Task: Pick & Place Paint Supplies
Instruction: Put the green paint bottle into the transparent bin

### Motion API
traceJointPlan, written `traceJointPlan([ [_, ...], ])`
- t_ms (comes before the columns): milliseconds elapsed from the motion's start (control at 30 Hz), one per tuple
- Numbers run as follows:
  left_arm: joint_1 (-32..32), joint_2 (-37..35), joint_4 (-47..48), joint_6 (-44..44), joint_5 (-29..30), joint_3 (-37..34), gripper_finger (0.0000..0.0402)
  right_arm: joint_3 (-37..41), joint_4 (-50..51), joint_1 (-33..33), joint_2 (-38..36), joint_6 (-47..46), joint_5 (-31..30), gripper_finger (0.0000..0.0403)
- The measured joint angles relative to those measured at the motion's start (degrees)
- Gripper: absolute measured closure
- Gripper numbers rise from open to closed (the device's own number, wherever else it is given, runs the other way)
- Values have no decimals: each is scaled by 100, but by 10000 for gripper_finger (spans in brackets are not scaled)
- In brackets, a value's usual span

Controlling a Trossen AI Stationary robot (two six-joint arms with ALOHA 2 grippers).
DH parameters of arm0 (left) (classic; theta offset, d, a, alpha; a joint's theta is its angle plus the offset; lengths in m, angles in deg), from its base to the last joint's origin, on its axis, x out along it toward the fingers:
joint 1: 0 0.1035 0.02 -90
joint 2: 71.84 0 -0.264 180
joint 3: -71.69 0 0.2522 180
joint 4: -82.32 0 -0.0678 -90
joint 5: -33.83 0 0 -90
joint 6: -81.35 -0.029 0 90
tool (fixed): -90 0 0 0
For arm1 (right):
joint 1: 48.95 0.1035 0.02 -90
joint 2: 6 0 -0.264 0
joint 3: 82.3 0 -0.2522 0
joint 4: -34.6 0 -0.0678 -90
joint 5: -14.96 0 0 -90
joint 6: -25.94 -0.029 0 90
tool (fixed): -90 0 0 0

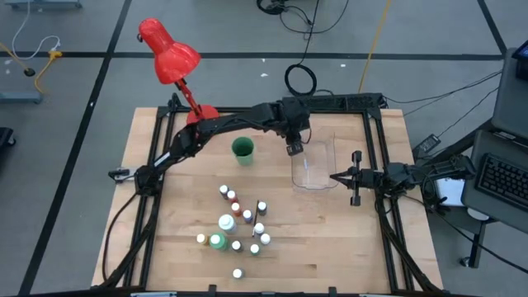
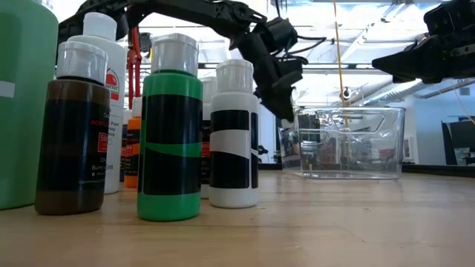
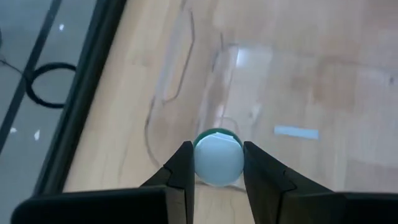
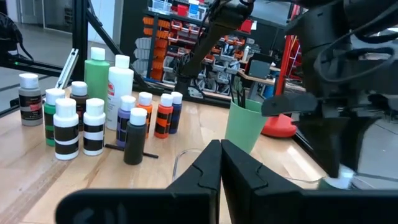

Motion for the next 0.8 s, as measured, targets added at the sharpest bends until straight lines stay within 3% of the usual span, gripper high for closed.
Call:
traceJointPlan([
  [700,-17,259,-274,-111,28,-47,311,0,4,2,24,-4,-2,399],
  [800,-22,325,-396,-117,23,-61,297,0,5,1,24,-2,-1,399],
])
